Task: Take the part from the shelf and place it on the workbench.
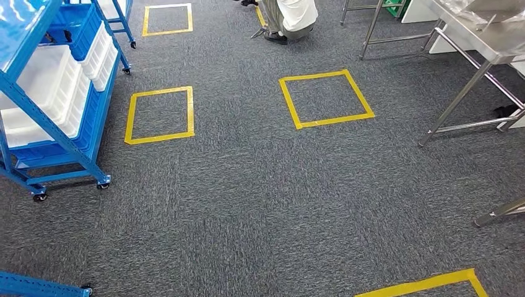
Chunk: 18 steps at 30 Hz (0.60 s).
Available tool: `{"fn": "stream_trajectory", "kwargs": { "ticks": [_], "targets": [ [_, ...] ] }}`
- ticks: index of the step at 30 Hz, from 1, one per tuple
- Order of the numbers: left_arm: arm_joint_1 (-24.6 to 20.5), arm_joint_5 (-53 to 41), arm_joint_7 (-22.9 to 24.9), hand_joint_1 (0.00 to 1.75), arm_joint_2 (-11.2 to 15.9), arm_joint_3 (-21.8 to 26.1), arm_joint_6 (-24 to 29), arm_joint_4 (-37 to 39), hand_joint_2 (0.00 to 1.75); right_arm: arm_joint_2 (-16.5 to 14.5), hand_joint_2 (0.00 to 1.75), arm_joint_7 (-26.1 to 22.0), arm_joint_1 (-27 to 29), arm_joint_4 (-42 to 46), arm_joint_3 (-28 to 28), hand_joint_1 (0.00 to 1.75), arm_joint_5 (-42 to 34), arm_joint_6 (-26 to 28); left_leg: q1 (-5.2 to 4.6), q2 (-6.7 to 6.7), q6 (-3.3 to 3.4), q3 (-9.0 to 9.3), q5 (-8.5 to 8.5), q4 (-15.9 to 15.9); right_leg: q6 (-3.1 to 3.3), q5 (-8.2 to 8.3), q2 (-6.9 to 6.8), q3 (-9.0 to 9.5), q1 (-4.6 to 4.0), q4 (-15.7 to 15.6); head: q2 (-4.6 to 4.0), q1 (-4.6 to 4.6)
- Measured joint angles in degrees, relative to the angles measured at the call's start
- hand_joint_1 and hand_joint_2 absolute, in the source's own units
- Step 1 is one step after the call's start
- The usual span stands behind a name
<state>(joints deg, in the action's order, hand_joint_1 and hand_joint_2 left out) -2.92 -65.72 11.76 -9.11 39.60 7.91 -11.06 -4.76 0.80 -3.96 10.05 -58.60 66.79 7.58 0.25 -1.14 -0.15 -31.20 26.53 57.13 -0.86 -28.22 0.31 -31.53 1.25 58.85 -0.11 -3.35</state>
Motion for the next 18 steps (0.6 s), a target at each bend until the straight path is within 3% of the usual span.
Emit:
{"fn": "stream_trajectory", "kwargs": {
  "ticks": [4,6,8,9,10,11,14,15,18],
  "targets": [
    [0.00,0.00,0.00,0.00,0.00,0.12,0.00,0.00,0.00,0.03,1.75,0.01,-0.08,0.00,0.01,0.00,0.00,0.00,0.23,0.06,-1.35,-0.34,0.79,0.96,1.78,0.17,-0.20,0.10,-0.35,-0.55,0.00,-0.01],
    [0.01,0.00,0.00,0.00,0.00,0.16,0.00,0.00,0.00,0.25,1.75,0.01,-0.05,0.00,0.01,0.00,0.00,0.01,0.39,0.38,-1.70,-2.53,3.87,5.98,2.61,0.34,-0.54,0.17,-0.40,-0.78,0.00,-0.01],
    [0.03,0.00,0.00,0.00,0.00,0.19,0.01,0.00,0.00,0.63,1.75,0.01,0.00,0.00,0.00,0.00,0.00,0.01,0.38,0.55,-1.87,-6.11,7.53,13.82,2.98,0.29,-0.79,0.10,-0.72,-0.75,0.00,-0.01],
    [0.08,0.00,0.00,0.00,0.00,0.19,0.01,0.00,0.00,0.79,1.75,0.01,0.01,0.00,0.00,0.00,0.00,0.00,0.38,0.59,-1.88,-7.29,8.24,16.41,3.06,0.26,-0.86,0.10,-0.89,-0.72,0.00,-0.01],
    [0.14,0.00,0.00,0.00,0.00,0.20,0.01,0.00,0.00,0.90,1.75,0.01,0.01,0.00,0.00,0.00,0.00,0.00,0.37,0.62,-1.77,-7.50,7.83,16.94,3.11,0.23,-0.91,0.14,-1.06,-0.70,0.00,-0.01],
    [0.18,0.00,0.00,0.00,0.00,0.20,0.00,0.00,0.00,0.96,1.75,0.01,-0.01,0.00,0.00,0.00,0.00,0.00,0.33,0.65,-1.55,-6.56,6.38,15.10,3.13,0.20,-0.94,0.23,-1.20,-0.68,0.00,-0.01],
    [0.14,0.00,0.00,0.00,0.07,0.21,0.01,0.00,0.00,0.99,1.75,0.01,-0.05,-0.01,0.02,0.00,0.00,-0.02,-0.20,1.09,-0.30,-0.96,1.44,3.60,2.97,0.06,-0.98,0.46,-1.47,-0.61,0.00,0.00],
    [0.09,0.00,-0.01,0.00,0.11,0.22,0.02,0.00,0.00,0.99,1.75,0.00,-0.05,-0.02,0.02,0.00,0.00,-0.03,-0.46,1.27,0.02,0.03,0.91,1.37,2.76,0.02,-1.03,0.43,-1.47,-0.56,0.00,0.01],
    [0.08,0.00,-0.01,0.00,0.17,0.25,0.02,0.00,0.00,0.98,1.75,0.00,-0.09,-0.02,0.02,0.00,0.00,-0.04,-0.63,1.27,0.64,0.54,0.57,-0.20,1.89,-0.01,-1.22,0.42,-1.40,-0.60,0.00,0.00]
  ]
}}
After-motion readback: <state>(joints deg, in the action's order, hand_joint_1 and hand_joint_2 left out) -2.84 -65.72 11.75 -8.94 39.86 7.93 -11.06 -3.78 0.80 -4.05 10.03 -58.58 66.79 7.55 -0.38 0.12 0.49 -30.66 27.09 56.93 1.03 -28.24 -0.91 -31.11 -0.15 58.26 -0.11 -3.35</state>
